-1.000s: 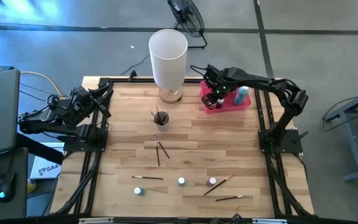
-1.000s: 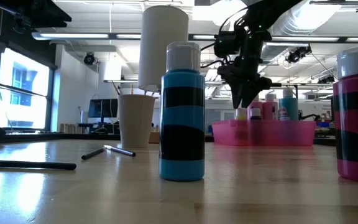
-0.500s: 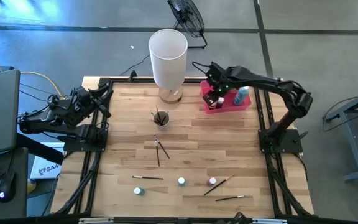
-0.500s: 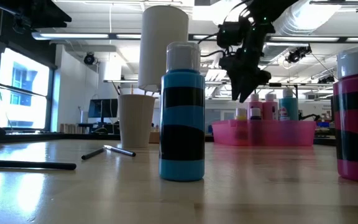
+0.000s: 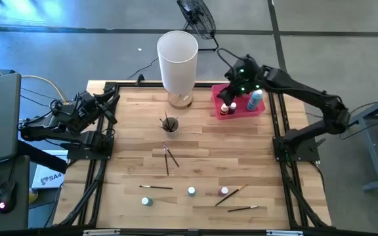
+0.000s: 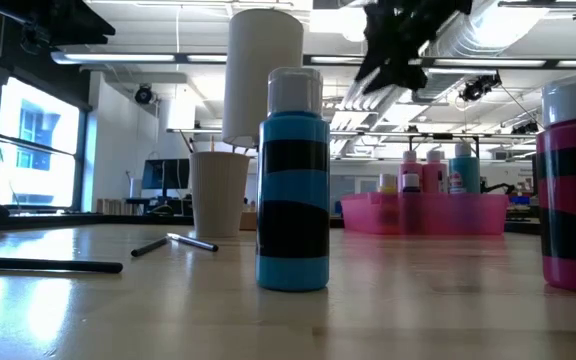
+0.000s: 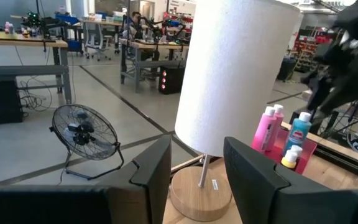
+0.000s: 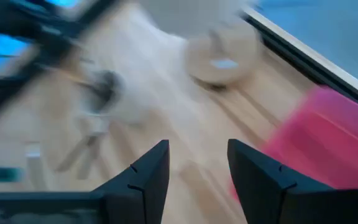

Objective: Pick & Place Paint Supplies
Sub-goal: Put the silver eyeshadow brush into the white cup

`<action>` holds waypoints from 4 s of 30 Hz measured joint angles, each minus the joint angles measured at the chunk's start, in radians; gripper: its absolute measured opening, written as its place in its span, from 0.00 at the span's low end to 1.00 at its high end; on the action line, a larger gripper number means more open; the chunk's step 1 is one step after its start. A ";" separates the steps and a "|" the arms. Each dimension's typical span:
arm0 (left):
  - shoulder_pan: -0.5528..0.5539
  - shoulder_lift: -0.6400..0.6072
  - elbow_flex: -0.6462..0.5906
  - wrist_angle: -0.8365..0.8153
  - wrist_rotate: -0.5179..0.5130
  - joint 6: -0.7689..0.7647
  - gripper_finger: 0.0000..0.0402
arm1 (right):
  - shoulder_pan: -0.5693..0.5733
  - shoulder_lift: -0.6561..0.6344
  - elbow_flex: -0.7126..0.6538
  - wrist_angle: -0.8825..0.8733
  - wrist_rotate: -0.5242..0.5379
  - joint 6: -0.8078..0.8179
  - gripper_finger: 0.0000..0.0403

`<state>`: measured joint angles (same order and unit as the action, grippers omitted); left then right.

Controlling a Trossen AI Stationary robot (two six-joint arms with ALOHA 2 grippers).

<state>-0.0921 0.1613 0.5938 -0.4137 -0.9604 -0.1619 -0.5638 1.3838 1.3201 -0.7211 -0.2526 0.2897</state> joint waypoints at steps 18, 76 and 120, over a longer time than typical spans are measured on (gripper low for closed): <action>0.000 0.000 0.000 -0.008 0.132 0.000 0.36 | 0.082 -0.106 0.000 0.132 -0.133 -0.007 0.36; 0.000 0.110 0.057 -0.113 0.757 -0.242 0.36 | 0.125 -0.100 0.000 0.409 0.041 0.151 0.36; -0.046 1.151 0.476 -0.617 1.140 -0.041 0.36 | 0.125 -0.100 0.000 0.349 0.018 0.017 0.36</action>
<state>-0.1381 1.3123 1.0698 -1.0311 0.1794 -0.2032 -0.4385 1.2841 1.3201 -0.3725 -0.2344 0.3071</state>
